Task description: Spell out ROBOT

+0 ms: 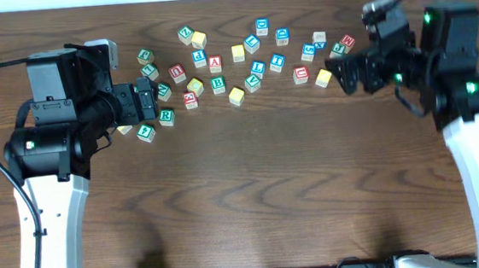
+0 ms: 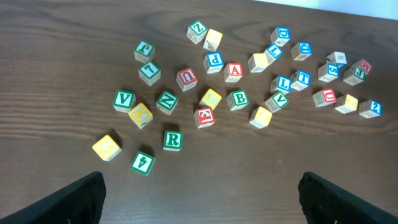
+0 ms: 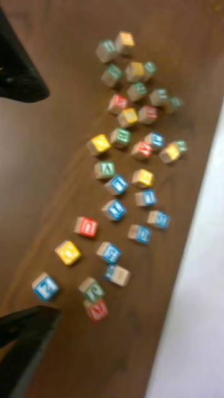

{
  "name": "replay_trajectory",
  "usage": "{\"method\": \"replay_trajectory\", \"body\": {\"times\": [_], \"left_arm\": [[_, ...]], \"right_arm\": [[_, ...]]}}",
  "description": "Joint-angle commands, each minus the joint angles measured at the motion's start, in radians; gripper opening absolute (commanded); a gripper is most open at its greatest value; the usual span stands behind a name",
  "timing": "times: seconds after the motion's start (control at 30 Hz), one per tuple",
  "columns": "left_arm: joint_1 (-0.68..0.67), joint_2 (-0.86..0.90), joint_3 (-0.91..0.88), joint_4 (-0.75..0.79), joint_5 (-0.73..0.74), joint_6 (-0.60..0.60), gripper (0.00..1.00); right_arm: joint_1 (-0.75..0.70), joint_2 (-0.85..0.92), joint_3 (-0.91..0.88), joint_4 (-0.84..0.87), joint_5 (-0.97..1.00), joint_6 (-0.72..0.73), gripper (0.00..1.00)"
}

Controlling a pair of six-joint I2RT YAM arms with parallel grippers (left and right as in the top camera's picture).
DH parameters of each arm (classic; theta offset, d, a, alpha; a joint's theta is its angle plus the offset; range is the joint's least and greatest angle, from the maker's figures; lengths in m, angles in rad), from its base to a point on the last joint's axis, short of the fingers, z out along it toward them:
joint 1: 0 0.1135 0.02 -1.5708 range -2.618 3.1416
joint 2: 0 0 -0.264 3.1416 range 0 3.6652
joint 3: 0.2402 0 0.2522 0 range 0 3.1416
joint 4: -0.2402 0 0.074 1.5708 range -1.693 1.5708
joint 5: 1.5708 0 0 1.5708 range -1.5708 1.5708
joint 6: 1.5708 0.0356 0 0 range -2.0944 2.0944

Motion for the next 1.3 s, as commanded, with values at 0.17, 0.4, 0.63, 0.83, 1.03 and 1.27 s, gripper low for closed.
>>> {"method": "replay_trajectory", "body": {"times": [0.17, 0.4, 0.63, 0.83, 1.03, 1.27], "left_arm": [[-0.002, 0.004, 0.019, -0.002, 0.011, 0.010, 0.98], [-0.002, 0.004, 0.019, -0.002, 0.011, 0.010, 0.98], [-0.002, 0.008, 0.019, 0.002, 0.011, 0.010, 0.98], [-0.002, 0.008, 0.019, 0.014, 0.011, 0.010, 0.98], [-0.002, 0.008, 0.019, 0.014, 0.011, 0.010, 0.97], [-0.002, 0.009, 0.019, 0.013, 0.011, 0.010, 0.98]], "right_arm": [[0.001, 0.159, 0.151, -0.091, -0.026, -0.034, 0.99], [0.001, 0.162, 0.151, -0.093, -0.014, -0.035, 0.99], [0.004, 0.162, 0.151, -0.089, -0.058, -0.034, 0.99], [0.006, 0.165, 0.151, -0.082, -0.072, 0.069, 0.99], [0.011, 0.189, 0.151, -0.078, 0.114, 0.287, 0.99], [0.042, 0.250, 0.151, -0.074, 0.250, 0.445, 0.99]]}}
